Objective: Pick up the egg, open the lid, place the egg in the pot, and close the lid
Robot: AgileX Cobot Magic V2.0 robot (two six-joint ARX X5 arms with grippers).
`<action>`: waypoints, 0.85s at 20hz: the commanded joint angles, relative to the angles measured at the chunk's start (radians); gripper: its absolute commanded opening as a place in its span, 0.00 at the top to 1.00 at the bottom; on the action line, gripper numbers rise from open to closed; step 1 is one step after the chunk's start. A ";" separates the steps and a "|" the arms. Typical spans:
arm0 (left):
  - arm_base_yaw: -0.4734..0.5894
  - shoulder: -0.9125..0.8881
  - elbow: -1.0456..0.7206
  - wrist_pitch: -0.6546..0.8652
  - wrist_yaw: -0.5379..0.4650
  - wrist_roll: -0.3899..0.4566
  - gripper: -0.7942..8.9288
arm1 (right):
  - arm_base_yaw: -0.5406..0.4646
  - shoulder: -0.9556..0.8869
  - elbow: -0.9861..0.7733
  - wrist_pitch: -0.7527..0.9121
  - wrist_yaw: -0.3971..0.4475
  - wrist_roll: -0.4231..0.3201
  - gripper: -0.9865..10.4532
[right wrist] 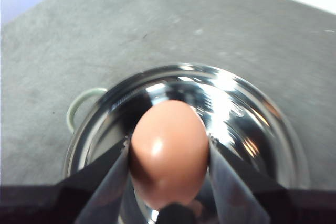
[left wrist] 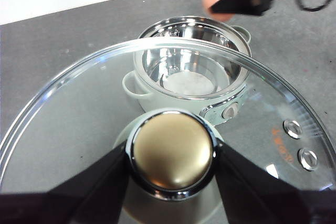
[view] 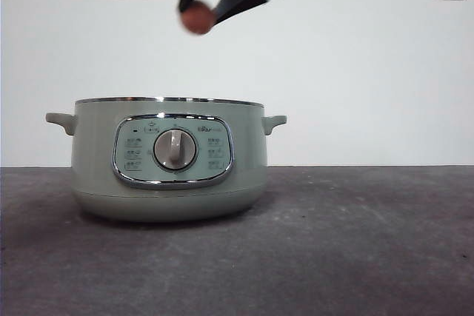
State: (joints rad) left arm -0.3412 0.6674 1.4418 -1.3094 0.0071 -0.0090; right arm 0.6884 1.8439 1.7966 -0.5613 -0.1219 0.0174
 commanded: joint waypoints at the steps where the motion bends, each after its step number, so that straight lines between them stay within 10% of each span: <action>1: 0.003 -0.011 0.008 0.045 0.001 0.006 0.93 | 0.017 0.150 0.156 -0.062 0.011 -0.025 0.92; 17: 0.002 -0.011 0.008 0.039 0.000 0.021 0.93 | 0.032 0.510 0.360 -0.233 0.089 -0.130 0.92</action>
State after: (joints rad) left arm -0.3412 0.6674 1.4418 -1.3144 0.0067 -0.0002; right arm 0.7143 2.3306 2.1521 -0.8032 -0.0334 -0.1024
